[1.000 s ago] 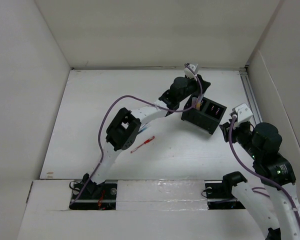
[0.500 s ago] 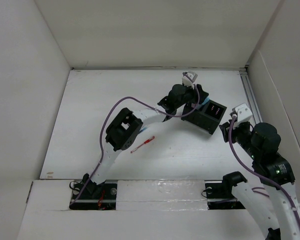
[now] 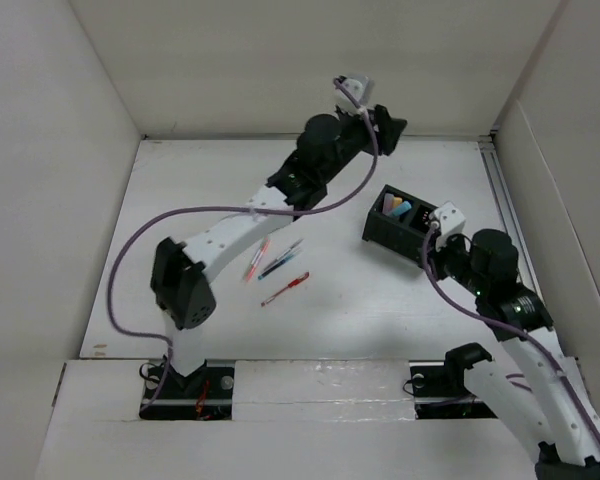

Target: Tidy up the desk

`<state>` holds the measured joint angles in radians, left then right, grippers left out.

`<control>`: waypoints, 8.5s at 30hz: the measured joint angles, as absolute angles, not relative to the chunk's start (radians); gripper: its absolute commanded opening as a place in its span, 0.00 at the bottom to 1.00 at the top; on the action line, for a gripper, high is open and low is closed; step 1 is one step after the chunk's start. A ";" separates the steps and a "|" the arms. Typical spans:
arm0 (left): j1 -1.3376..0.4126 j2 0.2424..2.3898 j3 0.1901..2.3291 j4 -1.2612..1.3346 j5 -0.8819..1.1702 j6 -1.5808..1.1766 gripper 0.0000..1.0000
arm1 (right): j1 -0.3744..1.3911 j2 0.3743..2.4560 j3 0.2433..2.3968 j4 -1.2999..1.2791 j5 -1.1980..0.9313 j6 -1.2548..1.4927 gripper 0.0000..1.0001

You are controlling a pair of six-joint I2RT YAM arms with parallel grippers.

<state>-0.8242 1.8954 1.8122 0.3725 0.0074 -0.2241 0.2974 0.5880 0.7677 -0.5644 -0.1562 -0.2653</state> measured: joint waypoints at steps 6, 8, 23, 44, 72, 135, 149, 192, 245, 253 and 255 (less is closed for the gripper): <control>-0.772 1.488 1.710 0.245 -0.067 -0.266 0.21 | 0.506 0.952 0.781 -0.419 -0.234 -0.341 0.00; -0.754 1.343 1.612 0.200 -0.103 -0.296 0.20 | 0.604 1.094 0.830 -0.397 -0.233 -0.377 0.00; -0.715 0.905 1.159 -0.325 -0.159 -0.519 0.35 | 0.902 1.534 0.886 -0.047 -0.206 0.096 0.61; -0.715 0.754 1.047 -0.360 -0.052 -0.482 0.36 | 1.053 1.742 1.004 -0.064 0.253 0.944 0.51; -0.752 0.685 1.047 -0.357 -0.058 -0.430 0.36 | 1.032 2.016 1.419 -0.572 0.439 0.946 0.23; -0.752 0.968 0.780 -0.175 -0.146 -0.454 0.40 | -0.052 1.111 0.541 0.485 -0.344 -0.109 0.53; -0.752 1.206 0.771 -0.115 -0.136 -0.340 0.24 | -0.052 0.869 0.614 0.273 -0.348 -0.135 0.00; -0.722 1.755 1.021 -0.015 -0.142 -0.210 0.26 | 0.015 0.739 0.586 0.075 -0.355 -0.139 0.01; -0.722 1.823 1.057 0.031 -0.162 -0.164 0.29 | 0.015 0.732 0.606 0.024 -0.347 -0.154 0.02; -0.722 1.834 1.058 0.043 -0.165 -0.159 0.14 | 0.015 0.716 0.606 0.006 -0.347 -0.154 0.02; -0.721 1.834 1.057 0.045 -0.163 -0.159 0.07 | 0.015 0.715 0.606 0.006 -0.345 -0.154 0.02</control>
<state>-0.7212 1.8336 1.0573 0.0448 -0.1635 -0.1585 0.0147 0.7147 0.6056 0.0059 -0.3454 -0.1543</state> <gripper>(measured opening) 0.129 0.023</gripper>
